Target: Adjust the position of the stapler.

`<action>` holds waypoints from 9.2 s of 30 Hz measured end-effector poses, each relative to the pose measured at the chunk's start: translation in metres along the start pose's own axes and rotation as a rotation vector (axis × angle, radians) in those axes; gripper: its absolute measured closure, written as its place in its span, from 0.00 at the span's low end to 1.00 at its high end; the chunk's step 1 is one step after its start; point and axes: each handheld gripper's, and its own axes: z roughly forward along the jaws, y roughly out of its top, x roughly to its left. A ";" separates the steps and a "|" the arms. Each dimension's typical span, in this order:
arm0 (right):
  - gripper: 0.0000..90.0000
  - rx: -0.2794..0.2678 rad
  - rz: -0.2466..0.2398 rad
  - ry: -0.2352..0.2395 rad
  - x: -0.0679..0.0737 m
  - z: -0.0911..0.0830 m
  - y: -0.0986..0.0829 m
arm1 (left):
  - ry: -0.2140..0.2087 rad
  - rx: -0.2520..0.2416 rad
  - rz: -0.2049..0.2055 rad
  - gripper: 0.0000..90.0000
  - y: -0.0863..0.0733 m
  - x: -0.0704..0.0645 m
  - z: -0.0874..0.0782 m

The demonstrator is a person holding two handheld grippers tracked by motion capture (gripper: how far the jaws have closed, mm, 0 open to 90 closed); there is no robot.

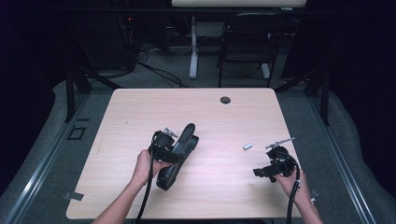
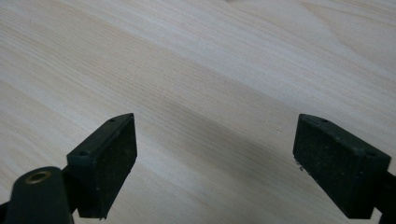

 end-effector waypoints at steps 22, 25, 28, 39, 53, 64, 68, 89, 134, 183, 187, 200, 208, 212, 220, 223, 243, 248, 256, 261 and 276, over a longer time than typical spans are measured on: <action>0.16 -0.042 0.021 0.056 0.001 0.001 -0.001 | -0.001 -0.062 -0.086 0.32 -0.013 -0.005 -0.016; 0.15 -0.027 0.014 0.053 0.001 0.001 0.000 | 0.034 -0.039 -0.109 0.30 -0.015 -0.012 -0.010; 0.15 -0.030 0.009 0.052 0.003 0.002 0.001 | 0.087 -0.044 -0.151 0.42 -0.013 -0.013 -0.004; 0.16 -0.027 -0.010 0.061 0.004 0.002 0.001 | 0.151 -0.078 -0.112 0.59 -0.006 -0.024 0.010; 0.16 -0.018 -0.013 0.065 0.005 0.003 0.002 | 0.048 -0.053 0.035 0.60 0.001 -0.019 0.013; 0.16 -0.014 -0.016 0.066 0.006 0.004 0.002 | -0.021 -0.056 0.131 0.60 0.002 -0.018 0.015; 0.16 -0.014 -0.016 0.065 0.006 0.004 0.002 | -0.042 -0.058 0.154 0.60 0.003 -0.018 0.015; 0.18 -0.046 -0.043 0.110 0.012 0.001 0.003 | -0.138 -0.057 0.285 0.60 0.002 -0.029 0.017; 0.13 -0.145 -0.330 0.266 0.065 0.015 0.063 | -0.105 -0.023 0.253 0.51 -0.040 -0.018 -0.013; 0.35 -0.267 -0.400 0.259 0.079 0.019 0.083 | -0.134 -0.012 0.247 0.51 -0.029 -0.030 -0.004; 0.37 -0.269 -0.390 0.270 0.077 0.018 0.082 | -0.139 -0.007 0.251 0.51 -0.027 -0.029 -0.003; 0.42 -0.257 -0.370 0.271 0.080 0.014 0.075 | -0.176 0.003 0.254 0.49 -0.024 -0.019 -0.002; 0.44 -0.241 -0.356 0.267 0.084 0.011 0.071 | -0.192 -0.006 0.266 0.47 -0.026 -0.013 -0.003; 0.45 -0.230 -0.375 0.253 0.088 0.009 0.069 | -0.216 -0.011 0.252 0.46 -0.028 -0.008 -0.005; 0.44 -0.248 -0.413 0.270 0.087 0.012 0.073 | -0.214 0.028 0.211 0.45 -0.037 0.001 -0.015; 0.42 -0.250 -0.418 0.280 0.088 0.015 0.075 | -0.225 0.040 0.195 0.44 -0.040 0.005 -0.017; 0.44 -0.238 -0.405 0.309 0.090 0.017 0.075 | -0.161 0.053 0.217 0.39 -0.037 0.006 -0.007; 0.46 -0.234 -0.384 0.300 0.092 0.016 0.074 | -0.142 0.043 0.206 0.37 -0.033 0.010 -0.004; 0.47 -0.222 -0.369 0.284 0.095 0.014 0.073 | -0.139 0.043 0.224 0.35 -0.030 0.013 -0.002; 0.49 -0.210 -0.375 0.291 0.093 0.012 0.071 | -0.143 0.044 0.250 0.34 -0.027 0.013 0.000; 0.50 -0.185 -0.371 0.273 0.090 0.006 0.065 | -0.127 0.035 0.303 0.34 -0.021 0.004 0.006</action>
